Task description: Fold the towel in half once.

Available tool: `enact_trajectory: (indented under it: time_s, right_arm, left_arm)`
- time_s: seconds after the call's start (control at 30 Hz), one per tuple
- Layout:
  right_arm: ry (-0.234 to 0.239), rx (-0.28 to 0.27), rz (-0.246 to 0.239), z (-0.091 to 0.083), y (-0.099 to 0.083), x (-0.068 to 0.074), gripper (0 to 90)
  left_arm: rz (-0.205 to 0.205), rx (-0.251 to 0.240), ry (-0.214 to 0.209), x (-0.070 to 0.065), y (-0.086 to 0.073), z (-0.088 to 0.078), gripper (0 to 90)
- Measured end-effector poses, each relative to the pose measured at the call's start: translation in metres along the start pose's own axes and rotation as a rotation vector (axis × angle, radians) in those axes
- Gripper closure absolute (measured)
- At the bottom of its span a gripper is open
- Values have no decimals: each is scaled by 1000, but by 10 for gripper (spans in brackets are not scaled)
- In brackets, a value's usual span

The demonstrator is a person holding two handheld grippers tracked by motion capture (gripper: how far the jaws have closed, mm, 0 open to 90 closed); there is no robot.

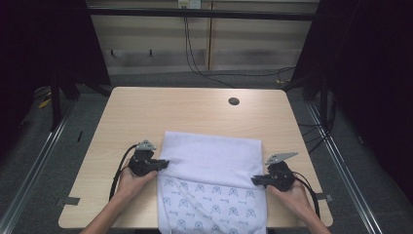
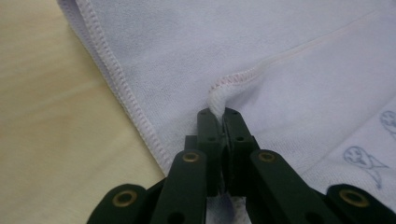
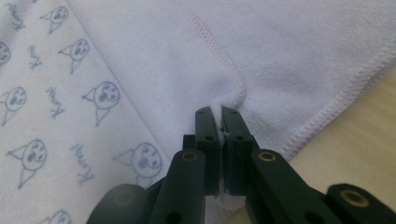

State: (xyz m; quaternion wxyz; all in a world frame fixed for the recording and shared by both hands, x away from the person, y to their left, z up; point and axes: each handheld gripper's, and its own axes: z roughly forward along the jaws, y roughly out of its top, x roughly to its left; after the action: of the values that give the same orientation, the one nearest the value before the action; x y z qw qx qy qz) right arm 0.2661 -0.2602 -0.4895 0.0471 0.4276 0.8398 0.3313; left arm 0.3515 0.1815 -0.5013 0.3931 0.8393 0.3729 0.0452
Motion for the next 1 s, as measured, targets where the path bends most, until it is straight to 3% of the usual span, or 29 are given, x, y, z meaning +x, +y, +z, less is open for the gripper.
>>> enact_trajectory:
  time_s: [0.07,0.4,0.63,0.7,0.9,1.0]
  right_arm:
    - [-15,-3,1,4,7,-6,874]
    - [-87,-17,19,22,38,-38,874]
    - [-99,-26,8,26,44,-42,874]
    - [-99,-42,24,28,46,-47,873]
    - [-136,-69,46,40,64,-67,873]
    - [-145,-92,78,46,73,-81,873]
  left_arm:
    - [17,-2,23,4,6,4,877]
    - [-33,-33,50,29,27,21,876]
    - [-31,-48,55,36,29,24,875]
    - [-58,-62,68,39,33,28,875]
    - [-40,-53,124,48,50,41,874]
    - [-64,-59,131,57,57,47,874]
